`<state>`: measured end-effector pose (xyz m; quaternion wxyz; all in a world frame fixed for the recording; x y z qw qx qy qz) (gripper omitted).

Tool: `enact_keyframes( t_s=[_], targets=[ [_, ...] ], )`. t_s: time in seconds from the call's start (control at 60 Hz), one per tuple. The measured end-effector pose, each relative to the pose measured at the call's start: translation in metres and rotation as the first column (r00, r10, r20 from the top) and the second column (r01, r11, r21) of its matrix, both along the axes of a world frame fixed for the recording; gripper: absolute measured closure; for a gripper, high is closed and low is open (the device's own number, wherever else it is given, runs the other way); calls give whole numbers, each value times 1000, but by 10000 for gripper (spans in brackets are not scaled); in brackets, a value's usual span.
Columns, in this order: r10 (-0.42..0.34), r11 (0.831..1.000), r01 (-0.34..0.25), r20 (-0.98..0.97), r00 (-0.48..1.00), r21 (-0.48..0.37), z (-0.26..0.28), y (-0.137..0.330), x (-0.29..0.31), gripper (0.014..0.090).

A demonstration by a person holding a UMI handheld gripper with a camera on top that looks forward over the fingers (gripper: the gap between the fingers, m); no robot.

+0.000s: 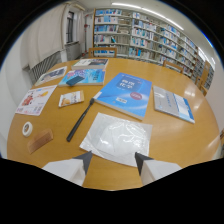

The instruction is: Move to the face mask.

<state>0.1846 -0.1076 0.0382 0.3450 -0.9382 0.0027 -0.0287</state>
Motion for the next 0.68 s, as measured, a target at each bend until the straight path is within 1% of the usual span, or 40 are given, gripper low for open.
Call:
enact_keyframes(
  t_s=[0.367,0.683],
  targets=[
    [32,999,-32,-28,999,-17,-34,51,2,201],
    [27,999,-29,-42,999,-29,-40,60,2,201]
  ],
)
